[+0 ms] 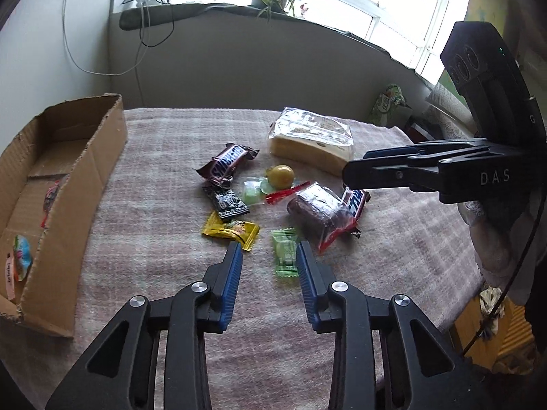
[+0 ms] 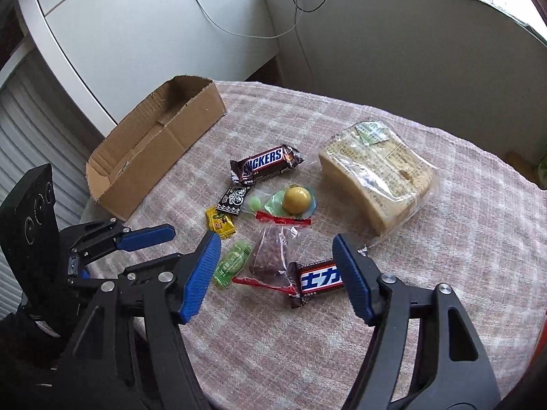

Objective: Organize snacks
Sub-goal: 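Grasp the green candy with the left gripper while the right gripper grasps the nut bag, then carry the green candy and nut bag over the cardboard box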

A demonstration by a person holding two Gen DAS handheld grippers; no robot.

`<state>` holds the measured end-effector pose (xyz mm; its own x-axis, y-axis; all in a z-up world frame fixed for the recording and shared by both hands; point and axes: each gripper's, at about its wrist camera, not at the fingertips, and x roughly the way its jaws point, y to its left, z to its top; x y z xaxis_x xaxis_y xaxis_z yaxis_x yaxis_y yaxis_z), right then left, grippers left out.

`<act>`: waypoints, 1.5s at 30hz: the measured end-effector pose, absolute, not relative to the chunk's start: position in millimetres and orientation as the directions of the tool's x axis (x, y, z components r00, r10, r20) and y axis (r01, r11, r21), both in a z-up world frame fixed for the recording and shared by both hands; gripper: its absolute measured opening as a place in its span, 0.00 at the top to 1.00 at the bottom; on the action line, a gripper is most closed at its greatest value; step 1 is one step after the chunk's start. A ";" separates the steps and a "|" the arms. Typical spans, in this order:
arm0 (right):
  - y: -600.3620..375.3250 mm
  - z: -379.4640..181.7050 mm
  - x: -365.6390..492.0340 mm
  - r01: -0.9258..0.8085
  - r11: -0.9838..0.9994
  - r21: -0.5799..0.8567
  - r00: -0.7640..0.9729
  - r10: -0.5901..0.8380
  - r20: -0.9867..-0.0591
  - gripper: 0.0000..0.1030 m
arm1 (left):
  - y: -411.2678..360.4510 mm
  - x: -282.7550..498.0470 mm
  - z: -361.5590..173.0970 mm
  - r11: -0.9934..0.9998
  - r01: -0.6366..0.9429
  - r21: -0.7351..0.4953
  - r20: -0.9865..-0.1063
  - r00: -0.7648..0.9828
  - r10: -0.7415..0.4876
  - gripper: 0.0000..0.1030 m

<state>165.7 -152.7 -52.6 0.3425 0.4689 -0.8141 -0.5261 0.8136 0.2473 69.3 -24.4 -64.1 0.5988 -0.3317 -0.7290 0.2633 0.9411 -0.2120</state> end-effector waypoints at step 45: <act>-147.4 -79.2 183.7 -0.489 0.796 0.355 0.211 0.503 -0.838 0.72 | -43.6 80.4 -74.6 0.954 0.263 -0.147 -0.757 0.591 -0.280 0.81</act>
